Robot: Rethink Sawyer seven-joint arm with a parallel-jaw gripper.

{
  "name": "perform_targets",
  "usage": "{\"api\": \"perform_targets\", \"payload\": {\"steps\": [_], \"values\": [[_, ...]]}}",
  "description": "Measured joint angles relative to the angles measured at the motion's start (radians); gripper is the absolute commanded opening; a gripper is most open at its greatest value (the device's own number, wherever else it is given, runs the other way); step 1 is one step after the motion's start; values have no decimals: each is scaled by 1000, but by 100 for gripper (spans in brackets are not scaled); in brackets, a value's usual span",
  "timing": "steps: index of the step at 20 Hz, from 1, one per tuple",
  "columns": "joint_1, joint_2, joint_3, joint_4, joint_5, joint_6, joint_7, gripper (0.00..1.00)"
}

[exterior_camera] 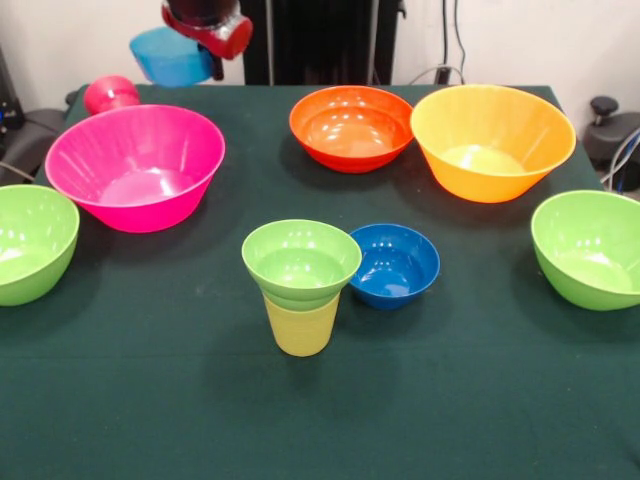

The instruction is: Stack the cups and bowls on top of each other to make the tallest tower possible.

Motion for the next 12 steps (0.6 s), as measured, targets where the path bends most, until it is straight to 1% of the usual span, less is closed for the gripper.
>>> {"api": "perform_targets", "payload": {"steps": [3,8,11,12], "values": [[-2,-46,1,8,20,33,0,0],[5,-83,3,7,48,83,0,0],[22,-93,3,-2,59,134,0,0],[44,-92,3,-19,64,184,0,0]]}}
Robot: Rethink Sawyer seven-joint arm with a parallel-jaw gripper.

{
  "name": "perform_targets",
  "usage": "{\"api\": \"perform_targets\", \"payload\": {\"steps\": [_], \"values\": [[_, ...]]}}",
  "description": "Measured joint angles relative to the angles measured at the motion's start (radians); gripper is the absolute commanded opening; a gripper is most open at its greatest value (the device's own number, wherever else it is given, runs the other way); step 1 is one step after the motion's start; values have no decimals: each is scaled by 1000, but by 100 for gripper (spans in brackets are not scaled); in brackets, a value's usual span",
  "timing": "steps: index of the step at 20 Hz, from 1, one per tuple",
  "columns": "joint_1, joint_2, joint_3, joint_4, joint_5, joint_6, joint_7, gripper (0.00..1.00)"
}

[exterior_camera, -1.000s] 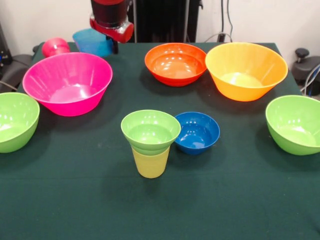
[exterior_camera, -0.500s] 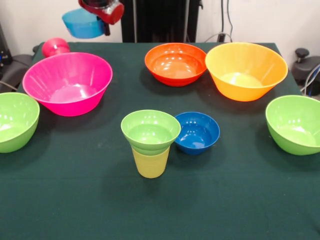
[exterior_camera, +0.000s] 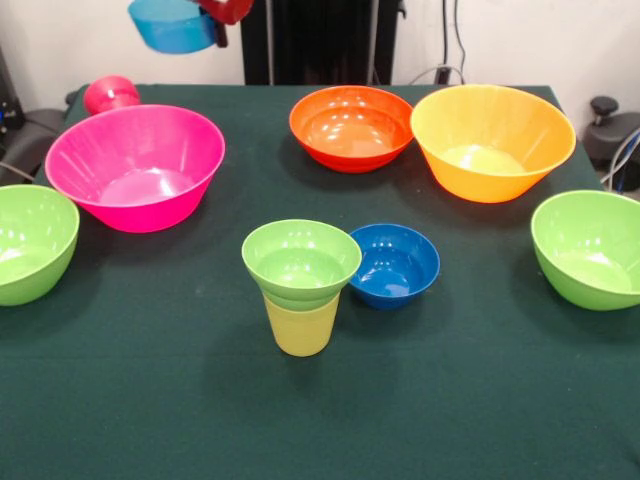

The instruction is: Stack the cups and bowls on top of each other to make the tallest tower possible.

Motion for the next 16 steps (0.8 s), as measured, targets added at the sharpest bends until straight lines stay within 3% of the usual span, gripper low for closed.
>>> {"api": "perform_targets", "payload": {"steps": [4,16], "values": [[43,8,1,-42,7,77,0,0],[236,78,33,-316,25,298,0,0]]}}
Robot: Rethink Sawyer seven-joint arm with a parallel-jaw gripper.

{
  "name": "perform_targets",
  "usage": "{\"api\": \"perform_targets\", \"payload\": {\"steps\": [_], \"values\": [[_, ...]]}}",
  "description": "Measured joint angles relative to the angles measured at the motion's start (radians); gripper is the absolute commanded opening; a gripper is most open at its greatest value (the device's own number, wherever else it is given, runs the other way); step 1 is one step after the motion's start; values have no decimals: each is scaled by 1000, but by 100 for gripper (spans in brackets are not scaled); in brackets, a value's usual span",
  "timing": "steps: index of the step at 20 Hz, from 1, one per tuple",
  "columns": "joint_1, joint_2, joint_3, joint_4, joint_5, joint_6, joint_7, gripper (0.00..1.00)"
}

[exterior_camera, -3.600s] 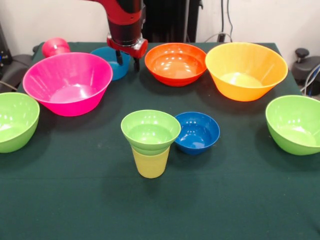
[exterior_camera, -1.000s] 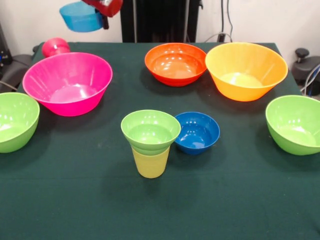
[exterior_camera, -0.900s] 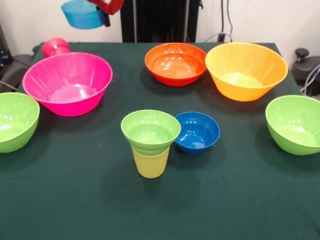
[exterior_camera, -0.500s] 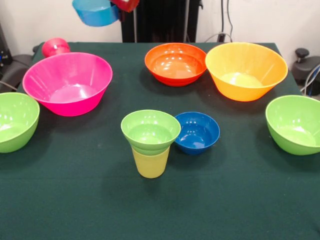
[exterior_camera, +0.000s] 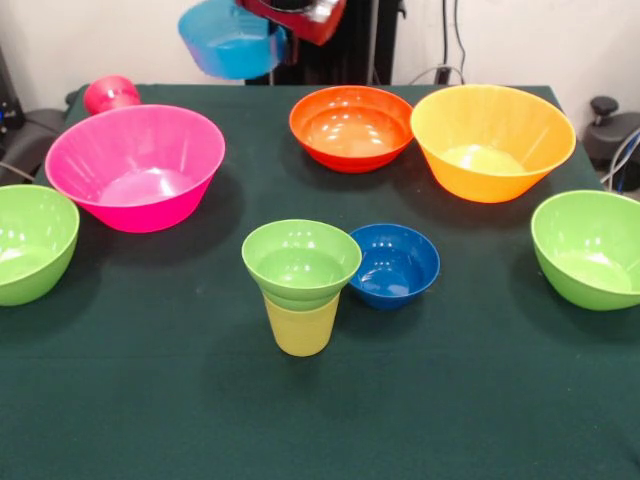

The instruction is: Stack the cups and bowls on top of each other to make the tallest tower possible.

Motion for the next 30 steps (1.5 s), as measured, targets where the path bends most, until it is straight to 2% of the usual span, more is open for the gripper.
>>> {"api": "perform_targets", "payload": {"steps": [7,14,20,25,30], "values": [[46,98,5,-204,2,101,0,0],[54,238,6,-457,1,218,0,0],[54,330,6,-619,1,283,0,0],[55,365,6,-682,9,305,0,0],[60,355,-2,-679,41,305,0,0]]}}
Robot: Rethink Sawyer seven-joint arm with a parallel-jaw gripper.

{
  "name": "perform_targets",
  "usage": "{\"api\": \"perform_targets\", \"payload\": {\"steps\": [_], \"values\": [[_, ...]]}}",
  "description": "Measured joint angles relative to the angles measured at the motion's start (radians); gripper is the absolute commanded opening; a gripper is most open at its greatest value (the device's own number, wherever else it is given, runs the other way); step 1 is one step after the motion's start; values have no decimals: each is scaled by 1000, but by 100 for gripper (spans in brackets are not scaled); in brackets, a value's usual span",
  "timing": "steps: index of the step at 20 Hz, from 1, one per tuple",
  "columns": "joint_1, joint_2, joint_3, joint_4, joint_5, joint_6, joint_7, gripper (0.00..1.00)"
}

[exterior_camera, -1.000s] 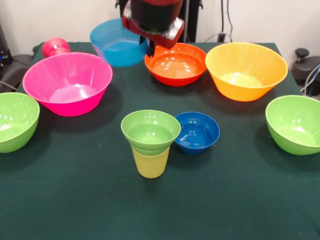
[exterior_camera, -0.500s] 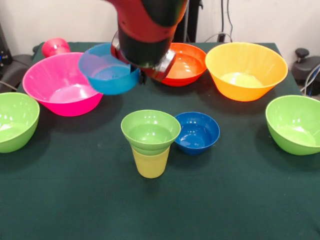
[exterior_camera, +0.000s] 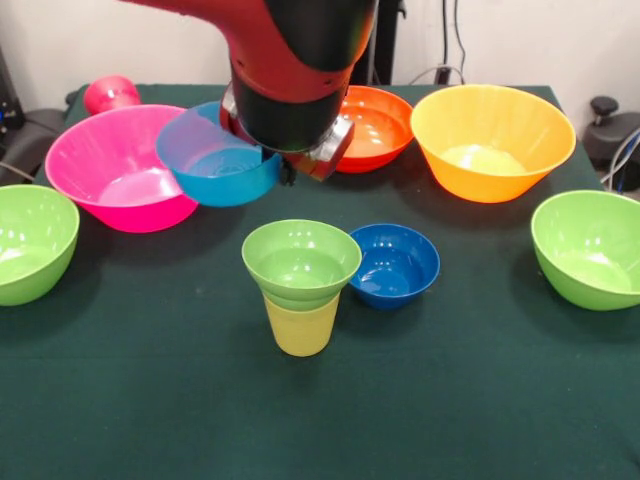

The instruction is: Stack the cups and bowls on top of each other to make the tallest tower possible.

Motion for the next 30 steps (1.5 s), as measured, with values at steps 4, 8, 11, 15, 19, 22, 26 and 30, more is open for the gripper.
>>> {"api": "perform_targets", "payload": {"steps": [4,8,11,15,19,22,26,30], "values": [[11,-56,-16,57,38,0,0,0],[19,-118,-29,116,67,0,0,0],[23,-152,-36,142,81,0,0,0],[28,-192,-44,153,90,0,0,0],[27,-191,-47,130,90,0,0,0],[27,-178,-47,108,89,0,0,0],[26,-139,-47,54,89,0,0,0],[26,-88,-47,-8,89,0,0,0]]}}
